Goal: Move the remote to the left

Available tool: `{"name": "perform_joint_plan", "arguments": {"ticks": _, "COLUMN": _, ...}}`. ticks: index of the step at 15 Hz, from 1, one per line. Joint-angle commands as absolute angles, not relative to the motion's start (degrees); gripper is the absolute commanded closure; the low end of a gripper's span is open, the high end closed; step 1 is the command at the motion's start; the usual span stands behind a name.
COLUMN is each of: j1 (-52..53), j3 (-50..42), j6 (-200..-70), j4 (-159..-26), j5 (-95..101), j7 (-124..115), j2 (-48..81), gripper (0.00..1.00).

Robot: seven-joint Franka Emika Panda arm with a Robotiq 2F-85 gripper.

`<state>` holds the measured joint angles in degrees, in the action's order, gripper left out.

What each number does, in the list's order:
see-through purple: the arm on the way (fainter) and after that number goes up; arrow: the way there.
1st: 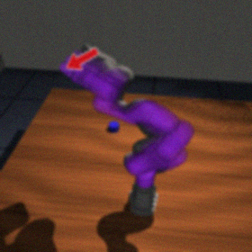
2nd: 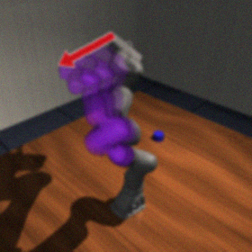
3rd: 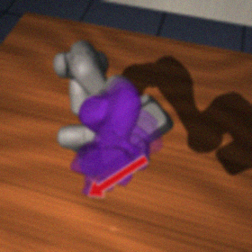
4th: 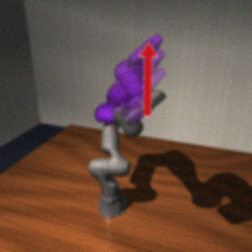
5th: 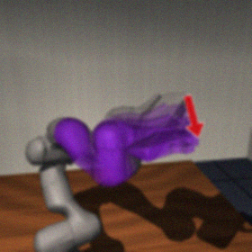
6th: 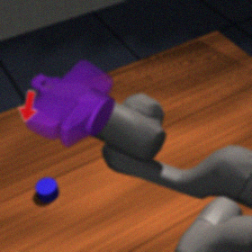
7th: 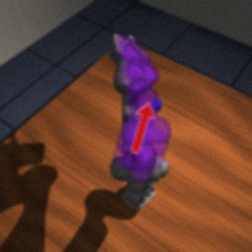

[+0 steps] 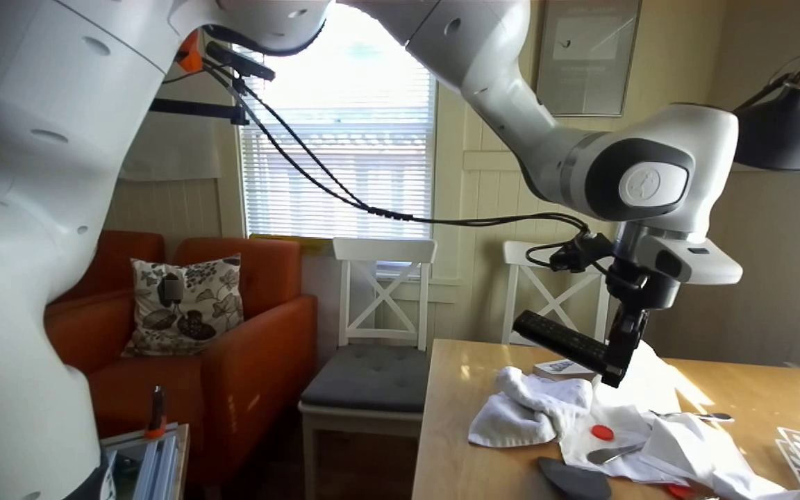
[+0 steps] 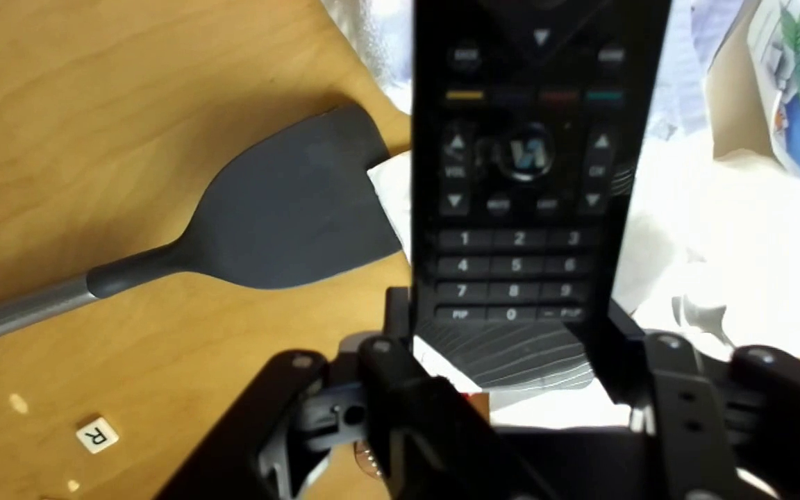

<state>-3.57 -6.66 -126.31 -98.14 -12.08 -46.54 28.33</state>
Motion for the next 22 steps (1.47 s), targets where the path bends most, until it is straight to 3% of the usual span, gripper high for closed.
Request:
{"name": "perform_joint_plan", "arguments": {"ticks": 1, "j1": 1.05, "j3": -5.66, "j6": -124.77, "j4": -91.65, "j5": -6.49, "j7": -45.34, "j2": 31.81, "gripper": 0.64}}
{"name": "perform_joint_plan", "arguments": {"ticks": 13, "j1": 11.97, "j3": -4.15, "j6": -122.75, "j4": -70.18, "j5": 8.57, "j7": -31.64, "j2": 47.67, "gripper": 0.64}}
{"name": "perform_joint_plan", "arguments": {"ticks": 21, "j1": 10.08, "j3": 2.35, "j6": -123.19, "j4": -68.71, "j5": 0.06, "j7": -21.66, "j2": 44.85, "gripper": 0.64}}
{"name": "perform_joint_plan", "arguments": {"ticks": 22, "j1": 13.60, "j3": 0.66, "j6": -122.94, "j4": -67.98, "j5": 2.77, "j7": -23.97, "j2": 46.64, "gripper": 0.39}}
